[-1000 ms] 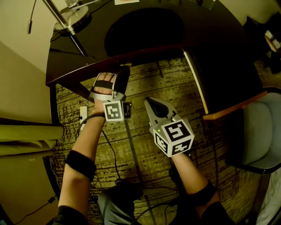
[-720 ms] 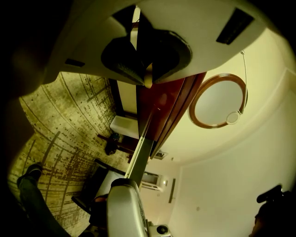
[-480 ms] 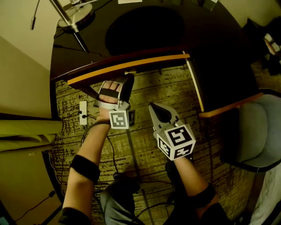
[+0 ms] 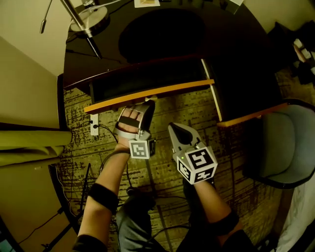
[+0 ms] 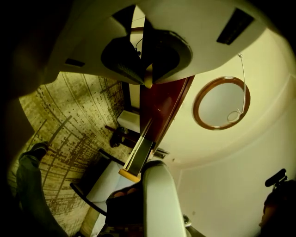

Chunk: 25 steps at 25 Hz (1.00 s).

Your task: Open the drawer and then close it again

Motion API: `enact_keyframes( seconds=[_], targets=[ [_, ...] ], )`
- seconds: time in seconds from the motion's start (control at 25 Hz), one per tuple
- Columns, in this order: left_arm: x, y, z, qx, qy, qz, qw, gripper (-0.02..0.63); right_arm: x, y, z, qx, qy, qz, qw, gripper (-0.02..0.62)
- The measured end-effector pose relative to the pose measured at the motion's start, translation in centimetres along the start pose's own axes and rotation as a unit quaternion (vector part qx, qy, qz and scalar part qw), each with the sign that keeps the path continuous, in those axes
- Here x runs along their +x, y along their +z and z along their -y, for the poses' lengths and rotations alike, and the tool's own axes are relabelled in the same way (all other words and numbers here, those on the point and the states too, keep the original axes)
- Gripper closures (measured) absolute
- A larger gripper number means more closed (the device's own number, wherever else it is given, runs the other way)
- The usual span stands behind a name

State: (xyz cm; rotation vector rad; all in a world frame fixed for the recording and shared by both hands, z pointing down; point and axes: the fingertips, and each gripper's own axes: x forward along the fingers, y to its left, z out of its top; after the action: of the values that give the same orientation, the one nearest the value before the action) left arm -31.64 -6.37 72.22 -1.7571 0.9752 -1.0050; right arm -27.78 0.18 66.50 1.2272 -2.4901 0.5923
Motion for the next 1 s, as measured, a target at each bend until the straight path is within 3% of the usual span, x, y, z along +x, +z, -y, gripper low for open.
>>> enact_keyframes(
  seconds=[0.56,1.0],
  targets=[
    [-9.0,4.9,4.6,-0.024,-0.048,0.019,0.9984,0.543,-5.9,-2.0,0.2,0.035,-0.039,-0.030,0.998,0.594],
    [-11.7,6.5,5.5,-0.036,-0.062,0.018,0.9972,0.545,-7.9,-2.9,0.0,0.045,-0.053,-0.040,0.997,0.594]
  ],
)
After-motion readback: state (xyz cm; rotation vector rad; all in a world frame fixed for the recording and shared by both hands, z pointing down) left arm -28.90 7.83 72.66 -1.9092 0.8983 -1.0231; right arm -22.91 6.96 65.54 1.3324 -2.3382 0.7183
